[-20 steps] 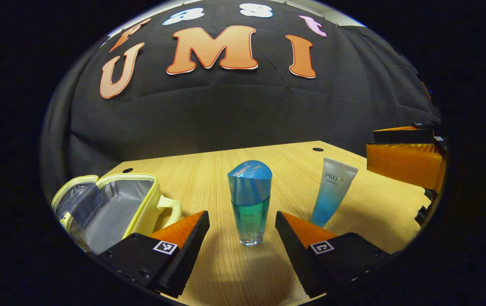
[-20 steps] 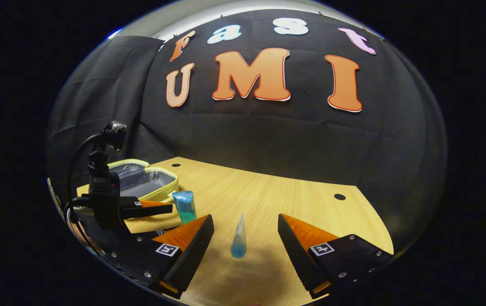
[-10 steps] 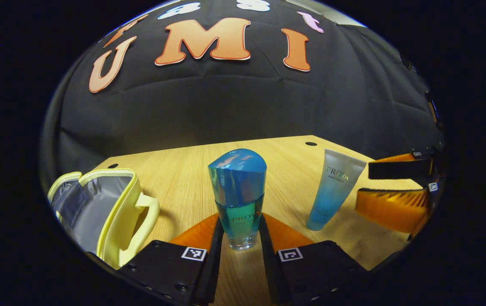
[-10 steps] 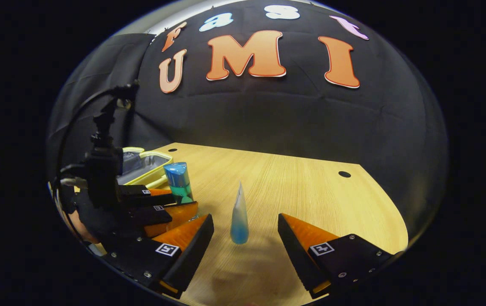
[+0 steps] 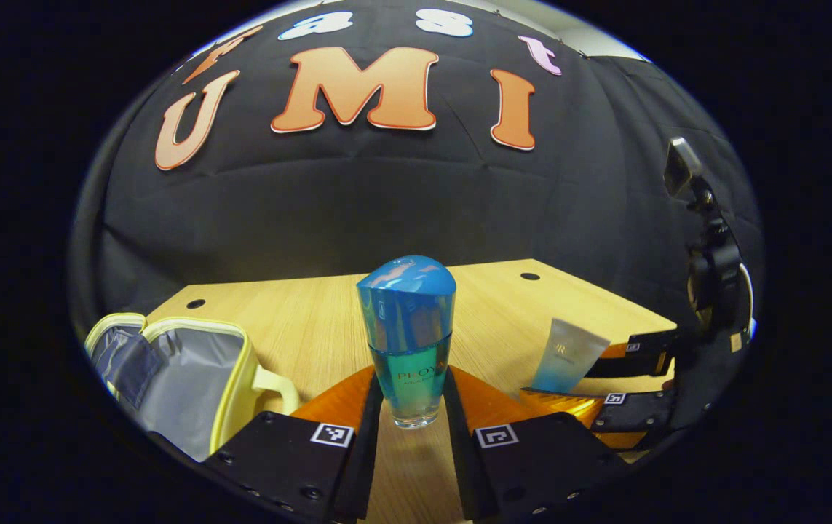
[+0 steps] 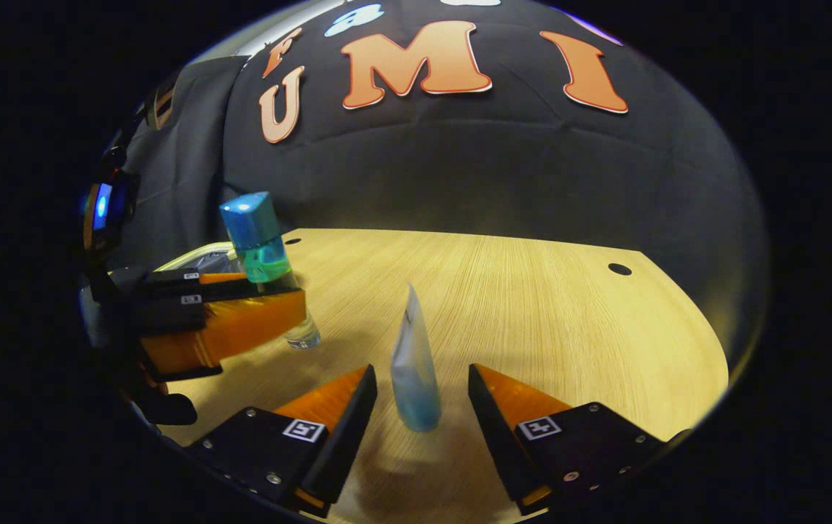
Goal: First open the suitcase, pack the skin care products into it, and then close the suitcase.
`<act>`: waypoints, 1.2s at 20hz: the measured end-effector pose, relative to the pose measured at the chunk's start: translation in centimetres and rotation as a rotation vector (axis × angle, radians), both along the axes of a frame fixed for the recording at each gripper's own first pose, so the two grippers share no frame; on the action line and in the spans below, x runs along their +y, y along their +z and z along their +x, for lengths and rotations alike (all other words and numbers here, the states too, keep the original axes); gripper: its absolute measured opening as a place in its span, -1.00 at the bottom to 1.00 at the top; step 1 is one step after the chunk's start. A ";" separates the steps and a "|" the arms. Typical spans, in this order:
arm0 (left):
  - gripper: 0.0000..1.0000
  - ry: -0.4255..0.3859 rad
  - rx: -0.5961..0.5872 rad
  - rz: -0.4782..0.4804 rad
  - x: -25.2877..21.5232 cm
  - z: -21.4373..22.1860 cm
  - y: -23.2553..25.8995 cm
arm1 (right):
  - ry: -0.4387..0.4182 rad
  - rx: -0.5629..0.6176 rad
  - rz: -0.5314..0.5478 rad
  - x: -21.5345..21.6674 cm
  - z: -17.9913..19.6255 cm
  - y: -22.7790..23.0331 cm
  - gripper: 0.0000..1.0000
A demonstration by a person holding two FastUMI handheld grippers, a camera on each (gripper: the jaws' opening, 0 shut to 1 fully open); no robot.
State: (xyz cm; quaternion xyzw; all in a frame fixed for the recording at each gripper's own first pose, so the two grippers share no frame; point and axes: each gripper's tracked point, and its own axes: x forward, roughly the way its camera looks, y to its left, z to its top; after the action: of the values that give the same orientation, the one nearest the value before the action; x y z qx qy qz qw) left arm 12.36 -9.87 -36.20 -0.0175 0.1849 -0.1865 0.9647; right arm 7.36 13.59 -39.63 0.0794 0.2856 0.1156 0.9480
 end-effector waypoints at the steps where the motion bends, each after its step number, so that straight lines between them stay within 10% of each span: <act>1: -0.07 0.004 -0.007 0.002 0.5 0.2 0.6 | 0.010 0.024 -0.002 0.3 -0.1 -0.7 0.46; 6: -0.07 0.013 -0.027 0.012 2.2 0.4 2.1 | 0.018 0.084 0.010 0.6 -0.3 -1.3 -0.14; 24: -0.07 0.152 -0.034 0.055 15.5 -1.1 14.4 | 0.081 -0.126 -0.009 3.9 0.6 18.1 -0.21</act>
State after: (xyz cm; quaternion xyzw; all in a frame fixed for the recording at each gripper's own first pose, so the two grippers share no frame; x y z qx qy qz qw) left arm 11.27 5.68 -21.77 -0.0016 0.1719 -0.1077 0.9792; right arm 7.97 17.46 -21.51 0.0560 0.2290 0.1573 0.9590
